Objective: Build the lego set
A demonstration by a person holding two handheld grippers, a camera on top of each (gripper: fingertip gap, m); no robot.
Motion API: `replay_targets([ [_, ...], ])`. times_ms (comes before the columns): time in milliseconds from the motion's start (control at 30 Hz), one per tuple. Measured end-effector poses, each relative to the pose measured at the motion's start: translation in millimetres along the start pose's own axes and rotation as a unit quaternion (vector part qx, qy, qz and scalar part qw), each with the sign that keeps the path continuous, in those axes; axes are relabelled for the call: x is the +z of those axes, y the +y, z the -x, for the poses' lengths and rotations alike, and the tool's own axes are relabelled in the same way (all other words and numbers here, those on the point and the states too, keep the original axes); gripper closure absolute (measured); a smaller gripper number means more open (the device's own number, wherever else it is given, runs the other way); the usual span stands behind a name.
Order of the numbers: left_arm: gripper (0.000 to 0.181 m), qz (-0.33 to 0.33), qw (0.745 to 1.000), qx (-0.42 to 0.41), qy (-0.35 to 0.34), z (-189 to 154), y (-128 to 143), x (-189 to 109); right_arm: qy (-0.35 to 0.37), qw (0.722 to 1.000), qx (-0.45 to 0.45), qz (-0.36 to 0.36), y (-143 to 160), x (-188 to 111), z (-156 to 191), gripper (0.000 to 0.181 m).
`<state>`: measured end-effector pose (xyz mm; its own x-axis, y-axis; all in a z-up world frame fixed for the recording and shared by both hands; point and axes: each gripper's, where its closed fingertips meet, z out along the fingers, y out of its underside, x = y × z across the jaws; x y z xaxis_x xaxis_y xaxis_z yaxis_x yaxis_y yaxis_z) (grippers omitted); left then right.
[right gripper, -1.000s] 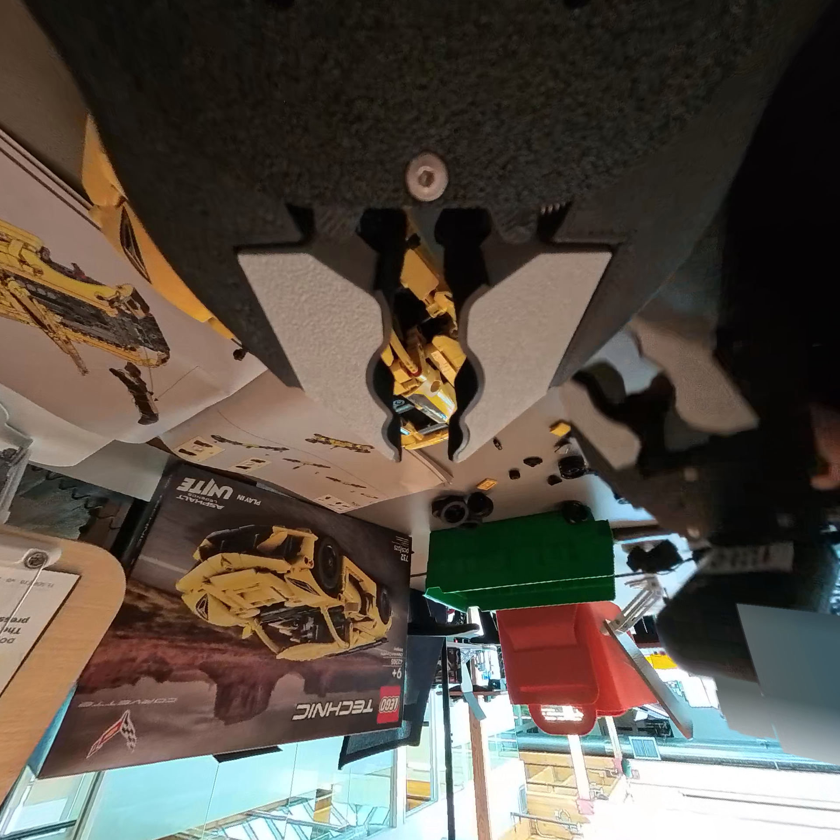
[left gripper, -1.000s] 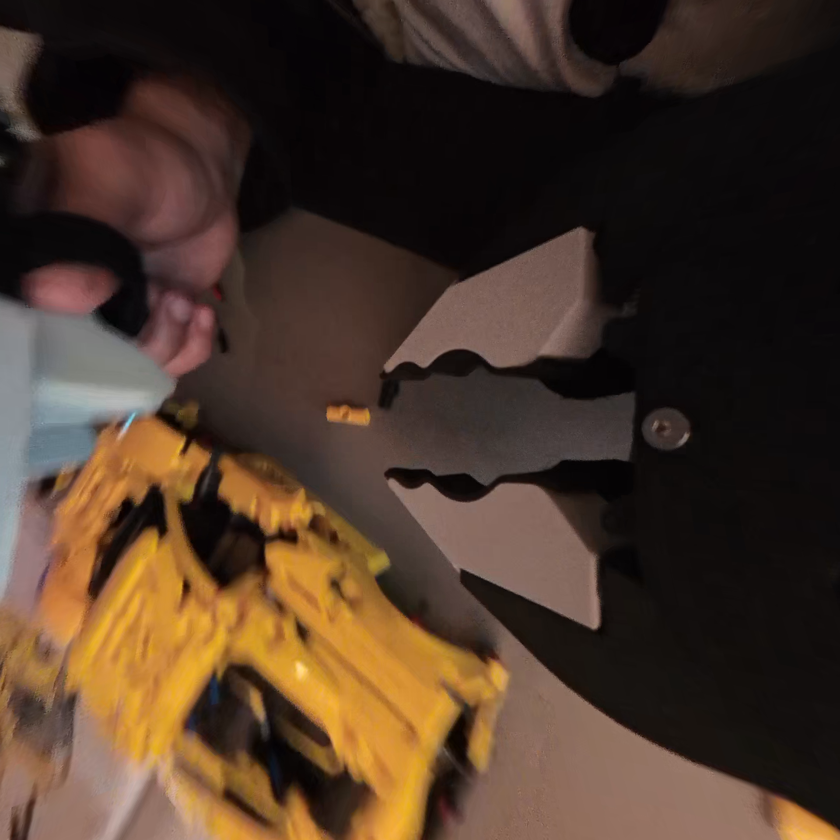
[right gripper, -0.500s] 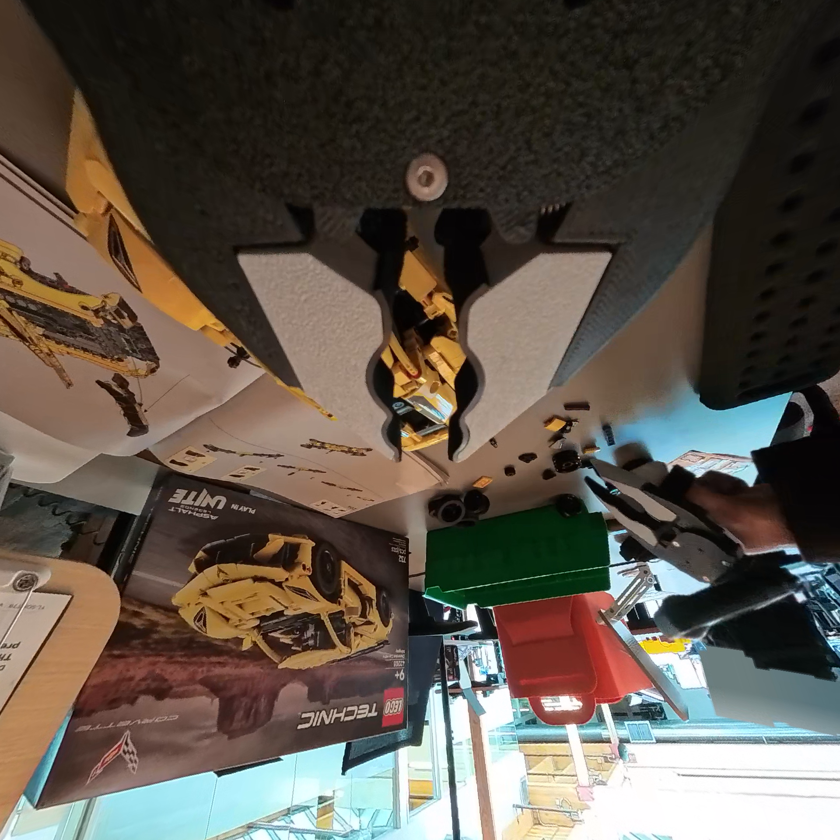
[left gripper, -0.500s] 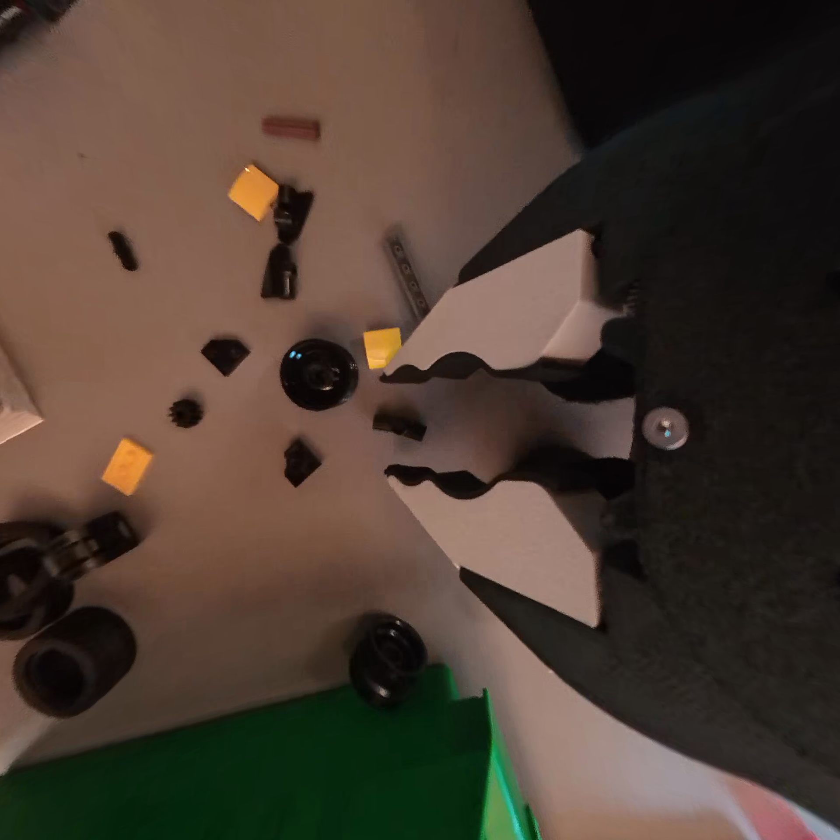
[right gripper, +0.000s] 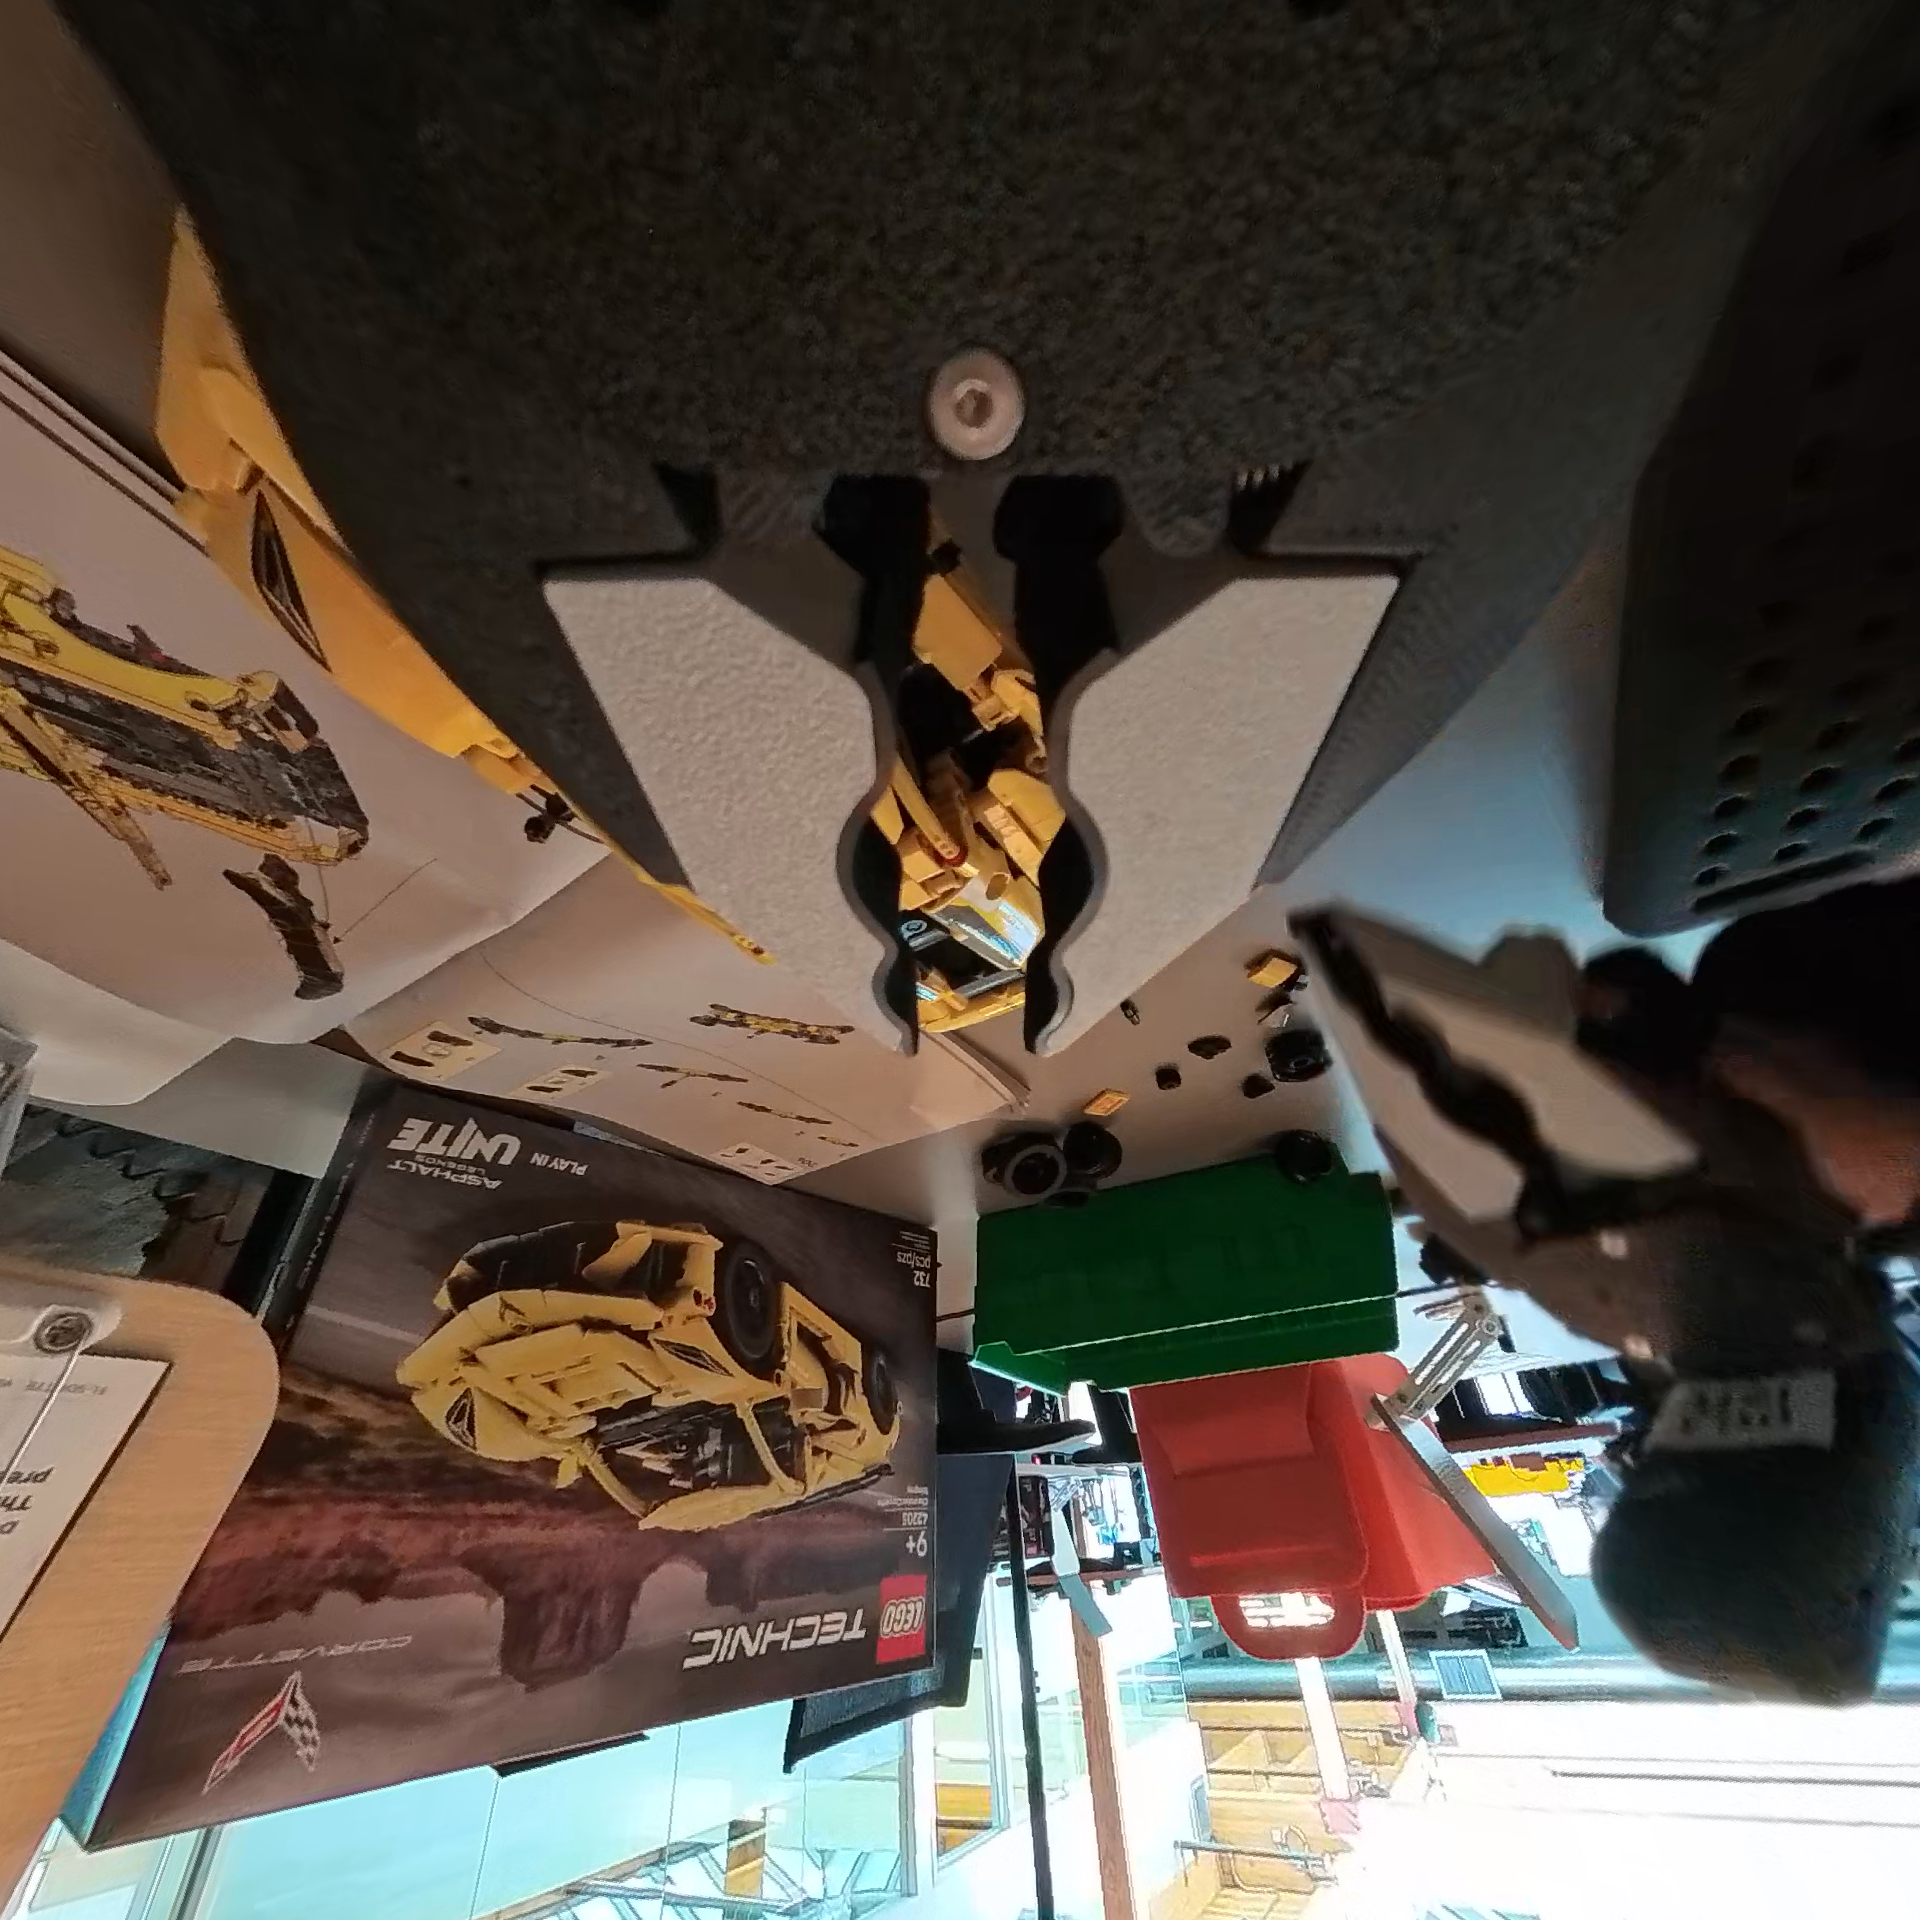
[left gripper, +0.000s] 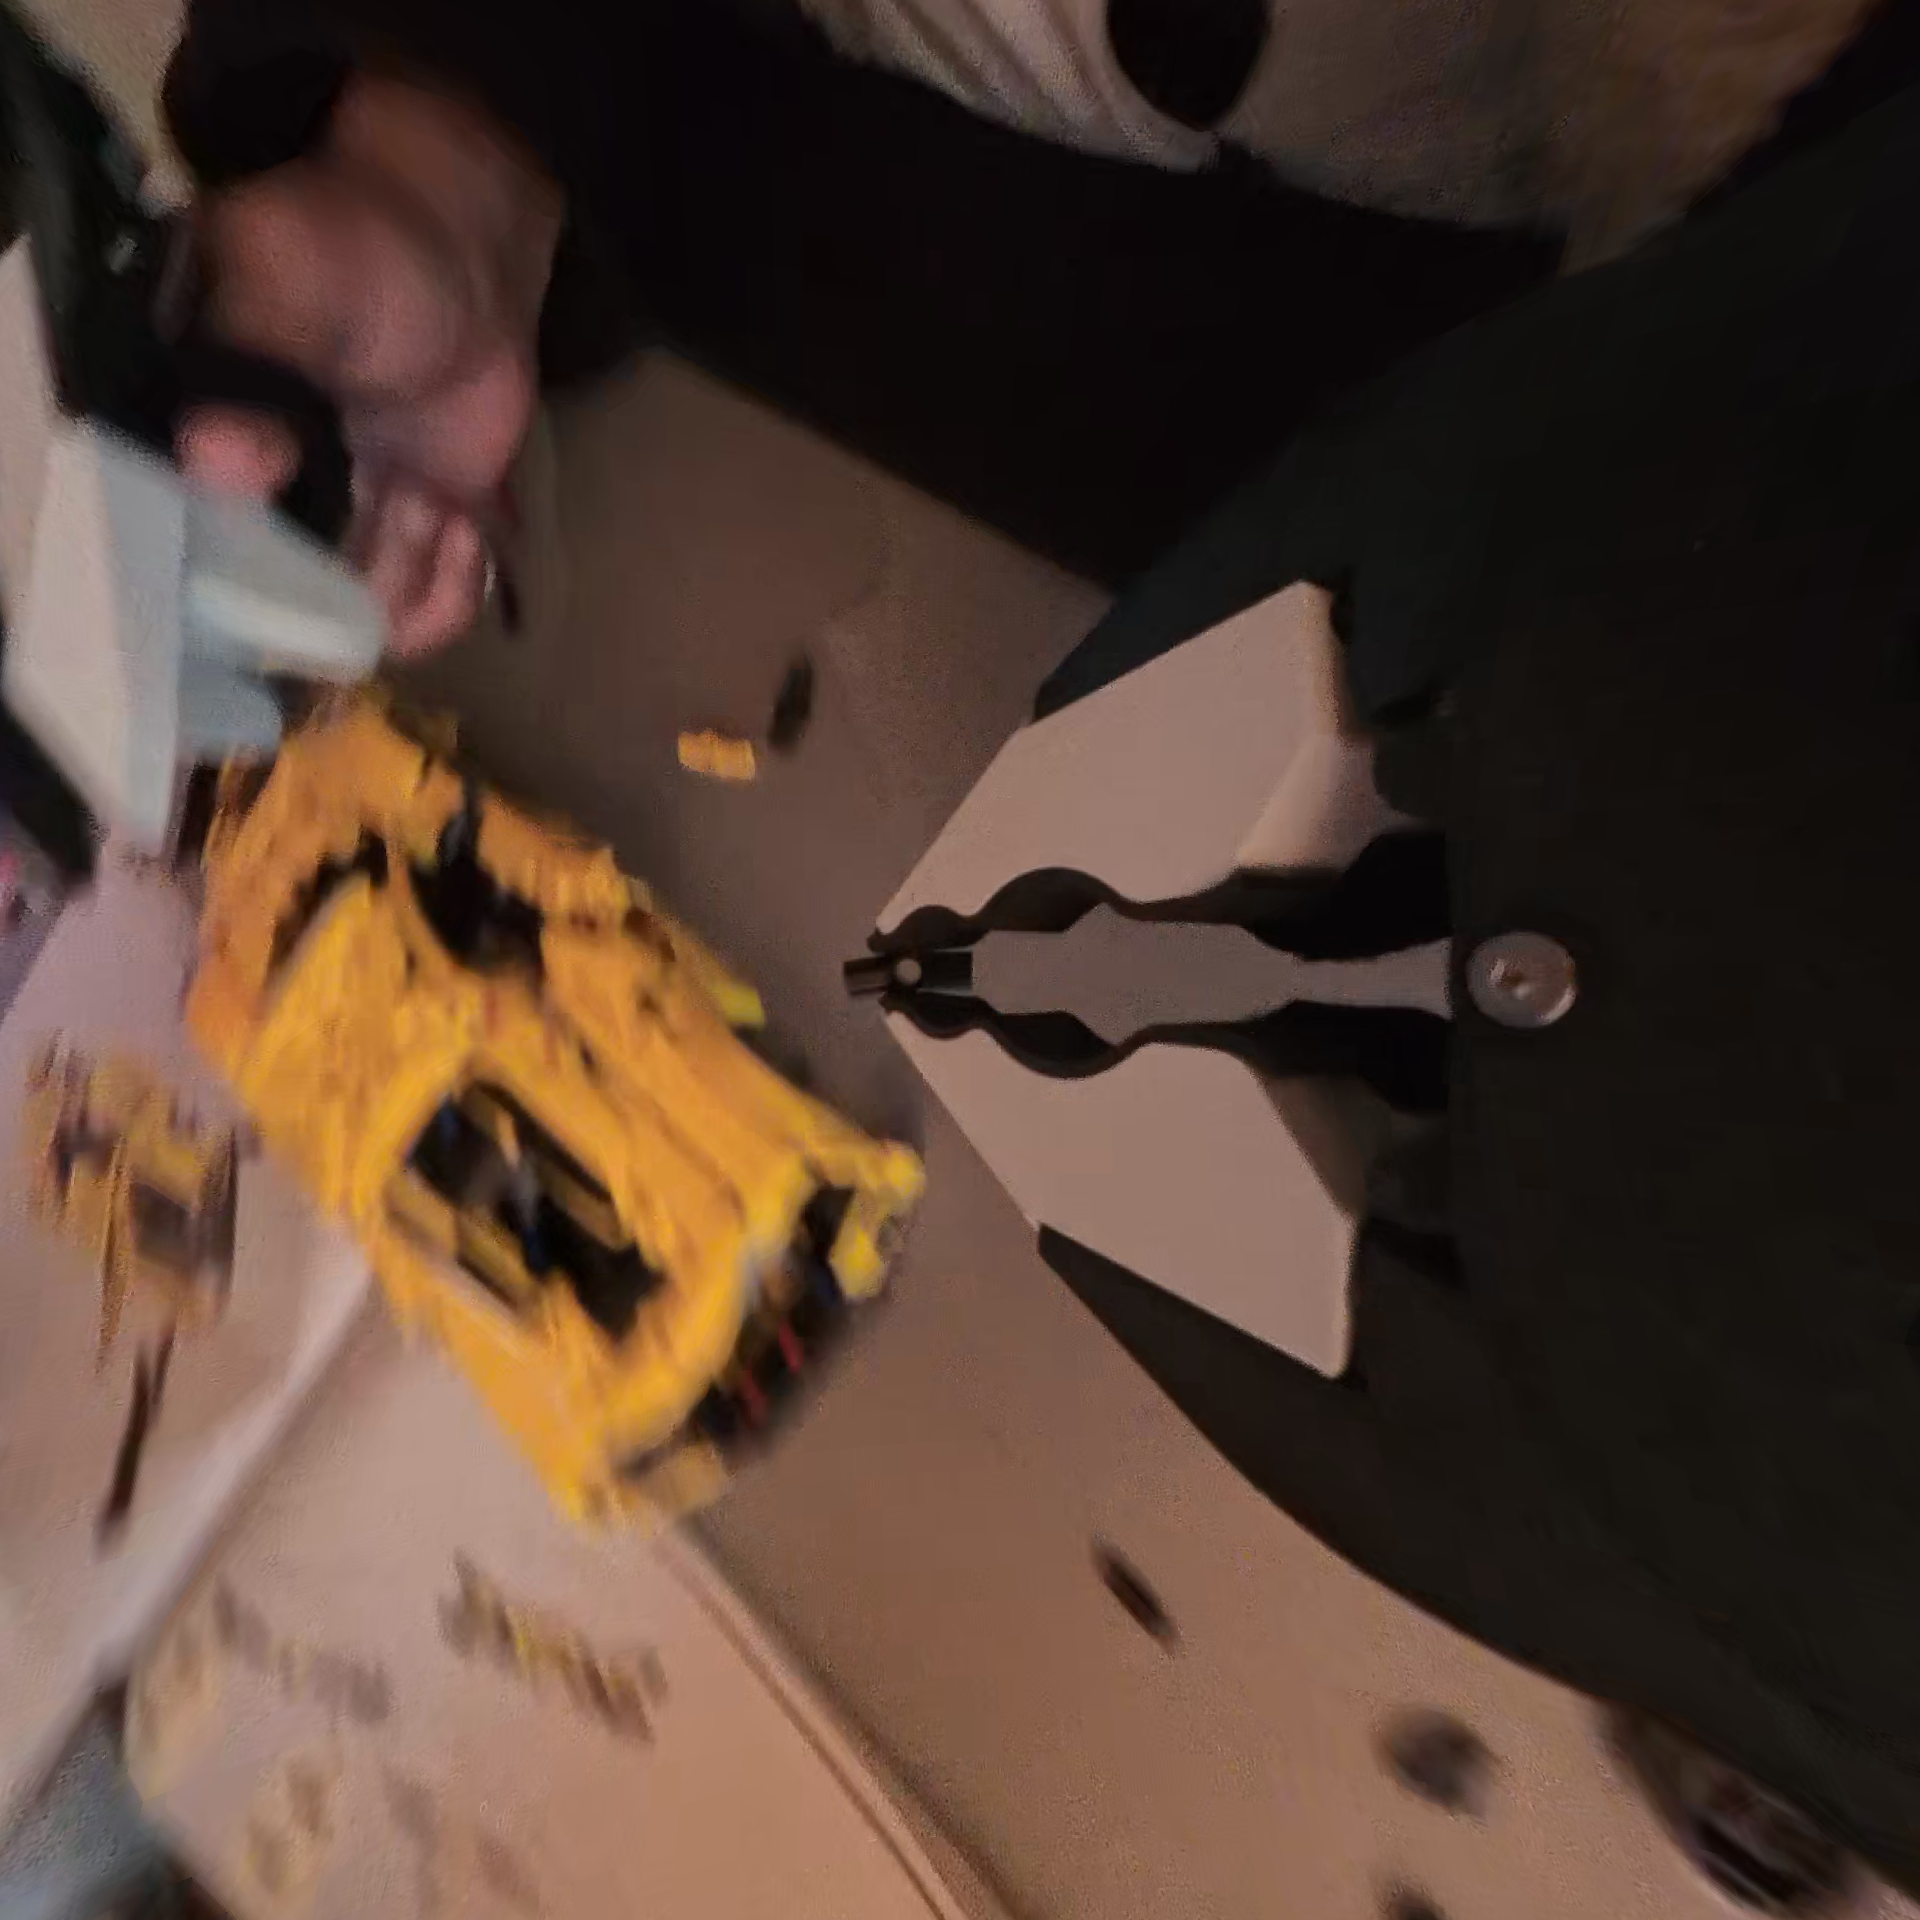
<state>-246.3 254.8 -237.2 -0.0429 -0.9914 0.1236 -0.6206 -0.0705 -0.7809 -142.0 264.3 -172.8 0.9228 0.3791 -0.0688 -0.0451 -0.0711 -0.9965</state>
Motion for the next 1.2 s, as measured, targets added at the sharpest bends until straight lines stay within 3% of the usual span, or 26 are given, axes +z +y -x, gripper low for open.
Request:
replay_targets([
  [100, 0.174, 0.035, 0.997, 0.038, 0.053, -45.3, 1.7, 55.1, 0.001, 1.0, 0.003, -0.003, -1.1, -1.6, -1.2, 0.162],
  [200, 0.174, 0.076, 0.992, 0.088, 0.051, -58.2, 11.9, 81.1, 0.0, 1.0, 0.004, -0.005, -2.2, -2.0, -0.8, 0.162],
  [367, 0.173, 0.081, 0.99, 0.096, 0.06, -62.9, 14.9, 83.8, -0.002, 1.0, -0.002, -0.001, -1.0, -0.6, 1.3, 0.162],
  [500, 0.156, 0.046, 0.995, 0.069, 0.049, -53.2, 0.5, 75.4, -0.001, 1.0, -0.008, 0.004, 0.8, 0.0, 1.3, 0.162],
  [600, 0.155, -0.012, 0.999, 0.023, 0.018, -25.8, -21.8, 55.0, 0.0, 1.0, -0.003, 0.004, 0.9, -0.4, 0.1, 0.162],
  [700, 0.155, -0.073, 0.995, -0.043, -0.059, 27.0, -40.5, 24.2, 0.0, 1.0, 0.005, -0.002, -0.8, -1.2, -1.2, 0.162],
  [867, 0.155, -0.102, 0.964, -0.171, -0.178, 118.0, -35.0, -23.7, 0.001, 1.0, 0.001, -0.003, -2.1, -2.1, -0.4, 0.162],
  [1000, 0.155, -0.079, 0.953, -0.216, -0.2, 148.9, -24.1, -33.0, 0.022, 1.0, 0.014, -0.008, -4.5, -15.5, -10.3, 0.161],
  [1100, 0.155, -0.076, 0.952, -0.194, -0.225, 160.7, -23.0, -41.6, 0.059, 0.996, 0.064, -0.025, -9.3, -46.3, -32.8, 0.161],
  [1200, 0.154, -0.036, 0.95, -0.161, -0.264, 173.0, -5.5, -67.2, 0.12, 0.989, 0.083, -0.028, 0.8, -78.4, -61.2, 0.161],
])
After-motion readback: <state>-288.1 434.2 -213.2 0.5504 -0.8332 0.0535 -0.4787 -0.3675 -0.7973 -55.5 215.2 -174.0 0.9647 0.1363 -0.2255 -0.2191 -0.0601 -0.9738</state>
